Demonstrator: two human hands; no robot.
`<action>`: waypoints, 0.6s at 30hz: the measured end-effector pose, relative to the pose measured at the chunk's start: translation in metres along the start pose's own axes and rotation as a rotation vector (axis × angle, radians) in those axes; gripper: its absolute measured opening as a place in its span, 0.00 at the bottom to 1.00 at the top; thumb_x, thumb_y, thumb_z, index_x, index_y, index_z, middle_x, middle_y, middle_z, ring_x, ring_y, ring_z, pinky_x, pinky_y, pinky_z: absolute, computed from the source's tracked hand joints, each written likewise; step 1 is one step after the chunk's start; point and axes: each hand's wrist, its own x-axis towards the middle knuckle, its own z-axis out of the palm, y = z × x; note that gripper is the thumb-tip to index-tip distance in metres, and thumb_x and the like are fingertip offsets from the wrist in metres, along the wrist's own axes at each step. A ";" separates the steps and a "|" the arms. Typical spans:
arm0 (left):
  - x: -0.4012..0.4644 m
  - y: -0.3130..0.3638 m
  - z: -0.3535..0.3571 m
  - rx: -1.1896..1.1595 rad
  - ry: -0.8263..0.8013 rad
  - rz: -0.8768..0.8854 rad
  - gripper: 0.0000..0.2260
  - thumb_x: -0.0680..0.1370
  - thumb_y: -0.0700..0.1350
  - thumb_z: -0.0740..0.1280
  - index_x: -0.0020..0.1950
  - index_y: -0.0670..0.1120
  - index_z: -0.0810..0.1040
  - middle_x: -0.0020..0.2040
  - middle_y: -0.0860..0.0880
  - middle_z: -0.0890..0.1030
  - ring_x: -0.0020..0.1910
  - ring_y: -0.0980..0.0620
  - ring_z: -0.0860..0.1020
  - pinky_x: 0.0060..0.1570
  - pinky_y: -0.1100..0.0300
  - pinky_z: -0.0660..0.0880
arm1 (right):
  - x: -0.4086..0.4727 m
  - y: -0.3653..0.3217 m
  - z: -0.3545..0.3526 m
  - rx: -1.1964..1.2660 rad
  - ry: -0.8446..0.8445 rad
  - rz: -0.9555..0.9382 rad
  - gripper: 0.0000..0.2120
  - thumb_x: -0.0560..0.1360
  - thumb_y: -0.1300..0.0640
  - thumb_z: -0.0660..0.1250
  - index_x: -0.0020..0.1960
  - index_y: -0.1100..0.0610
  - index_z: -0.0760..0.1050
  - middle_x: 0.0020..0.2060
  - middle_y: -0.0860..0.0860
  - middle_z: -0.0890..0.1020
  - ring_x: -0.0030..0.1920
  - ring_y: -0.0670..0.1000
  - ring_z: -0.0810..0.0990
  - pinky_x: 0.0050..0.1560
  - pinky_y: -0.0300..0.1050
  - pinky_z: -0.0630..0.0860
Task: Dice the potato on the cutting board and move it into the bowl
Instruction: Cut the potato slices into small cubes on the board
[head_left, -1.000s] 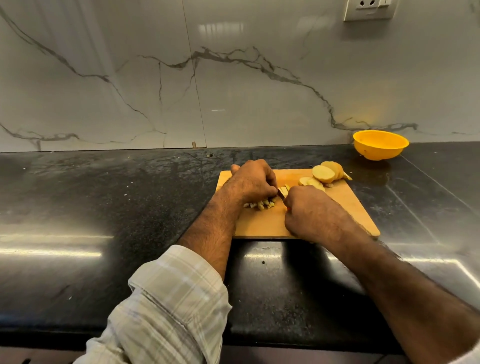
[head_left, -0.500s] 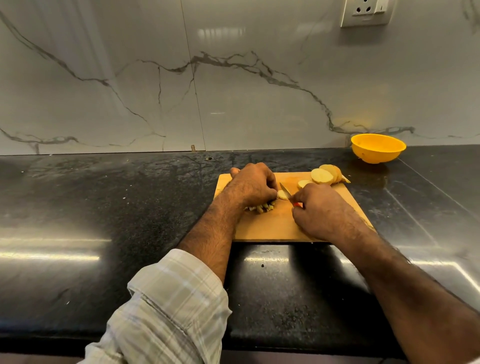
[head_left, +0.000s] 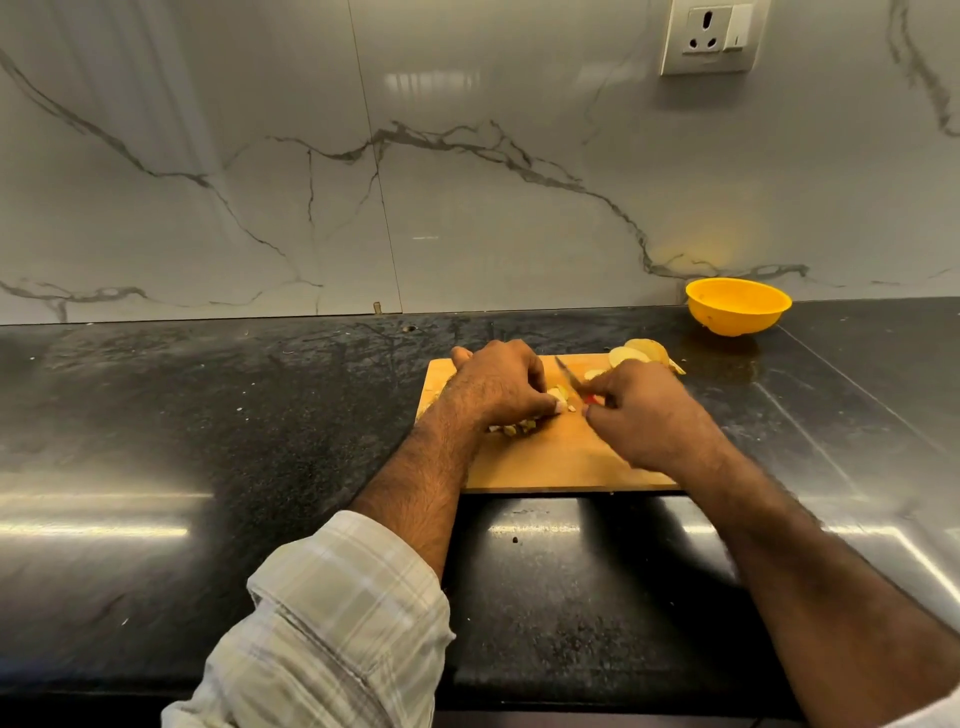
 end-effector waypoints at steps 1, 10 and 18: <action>0.001 0.001 0.001 0.014 0.004 -0.005 0.12 0.75 0.62 0.76 0.45 0.54 0.83 0.45 0.59 0.83 0.54 0.55 0.78 0.62 0.42 0.60 | 0.001 0.003 -0.004 0.027 0.035 0.006 0.18 0.80 0.55 0.70 0.70 0.52 0.81 0.62 0.52 0.84 0.51 0.48 0.79 0.52 0.43 0.79; 0.006 0.010 0.008 0.121 0.069 -0.035 0.14 0.79 0.65 0.69 0.50 0.54 0.83 0.49 0.56 0.83 0.60 0.52 0.77 0.68 0.38 0.60 | 0.009 0.009 -0.007 -0.051 -0.036 0.127 0.20 0.80 0.55 0.71 0.71 0.53 0.79 0.59 0.54 0.84 0.47 0.53 0.84 0.49 0.53 0.87; 0.009 0.021 0.014 0.137 0.070 -0.021 0.14 0.78 0.64 0.71 0.54 0.56 0.83 0.57 0.56 0.82 0.67 0.49 0.73 0.72 0.33 0.58 | 0.010 0.012 -0.004 -0.109 -0.068 0.110 0.22 0.79 0.53 0.71 0.72 0.49 0.78 0.62 0.53 0.83 0.57 0.53 0.82 0.58 0.51 0.84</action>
